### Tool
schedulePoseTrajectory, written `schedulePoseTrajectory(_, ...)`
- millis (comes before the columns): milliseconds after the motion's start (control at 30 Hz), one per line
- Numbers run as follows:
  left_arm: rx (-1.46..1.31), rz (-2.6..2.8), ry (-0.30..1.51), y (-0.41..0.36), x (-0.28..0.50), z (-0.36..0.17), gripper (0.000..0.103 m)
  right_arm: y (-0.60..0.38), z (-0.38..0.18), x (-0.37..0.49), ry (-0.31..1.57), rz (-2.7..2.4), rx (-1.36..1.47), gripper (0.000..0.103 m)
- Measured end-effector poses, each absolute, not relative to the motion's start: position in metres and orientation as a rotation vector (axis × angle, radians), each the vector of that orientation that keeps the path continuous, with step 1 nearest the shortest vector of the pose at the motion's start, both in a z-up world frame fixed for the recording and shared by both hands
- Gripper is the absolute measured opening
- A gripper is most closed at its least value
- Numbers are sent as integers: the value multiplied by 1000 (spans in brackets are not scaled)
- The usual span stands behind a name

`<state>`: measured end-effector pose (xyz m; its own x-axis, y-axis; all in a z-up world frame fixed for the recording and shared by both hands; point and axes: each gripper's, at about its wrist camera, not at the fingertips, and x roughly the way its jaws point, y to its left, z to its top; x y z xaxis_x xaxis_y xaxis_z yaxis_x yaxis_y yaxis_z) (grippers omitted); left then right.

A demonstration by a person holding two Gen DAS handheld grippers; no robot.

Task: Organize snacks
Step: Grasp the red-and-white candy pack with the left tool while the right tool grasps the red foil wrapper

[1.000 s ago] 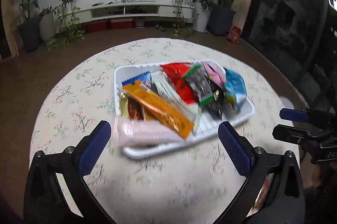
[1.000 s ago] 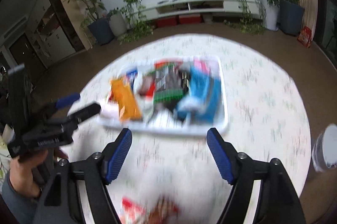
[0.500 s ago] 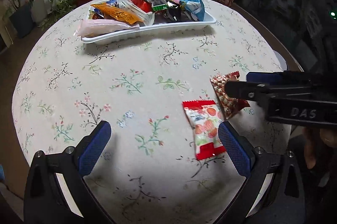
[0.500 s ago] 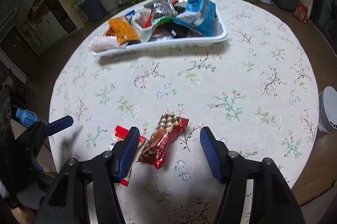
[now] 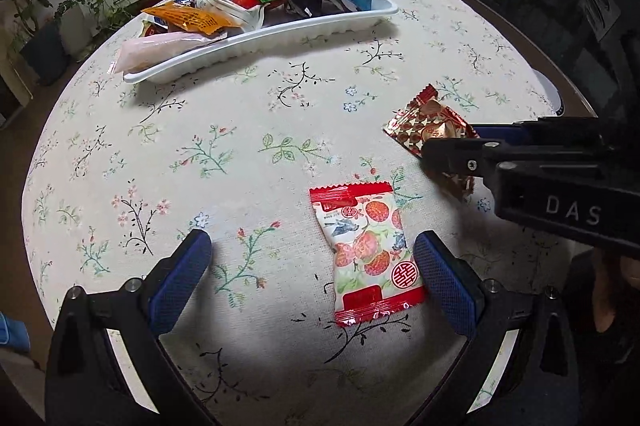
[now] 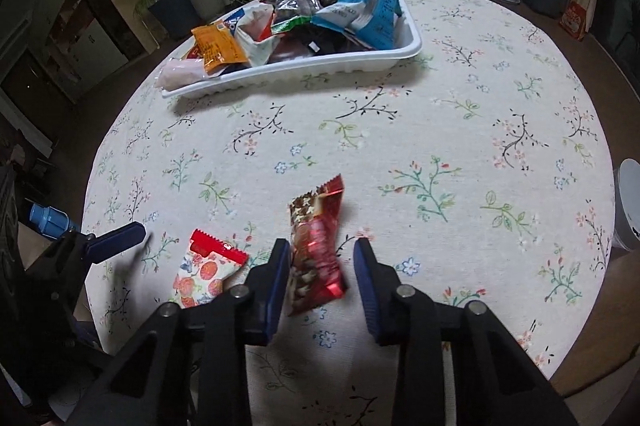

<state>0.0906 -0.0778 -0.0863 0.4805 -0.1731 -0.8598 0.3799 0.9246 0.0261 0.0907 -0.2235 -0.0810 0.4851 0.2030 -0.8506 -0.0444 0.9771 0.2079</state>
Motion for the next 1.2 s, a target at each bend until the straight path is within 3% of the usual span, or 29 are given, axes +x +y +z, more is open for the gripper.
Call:
schedulePoseTrajectory(500,206,-347,1016,-80,103,-92,90,-210,-76,87,1015,154,67,29)
schedulePoseTrajectory(767,208,-351,1010,-80,103,-92,90,-211,-78,89,1018,153,66,32)
schedulePoseTrajectory(1000,210,-358,1001,-81,101,-90,77,-209,-79,90,1026,177,68,32)
schedulePoseTrajectory(1200,209,-359,998,-80,101,-90,77,-210,-80,90,1031,178,82,32)
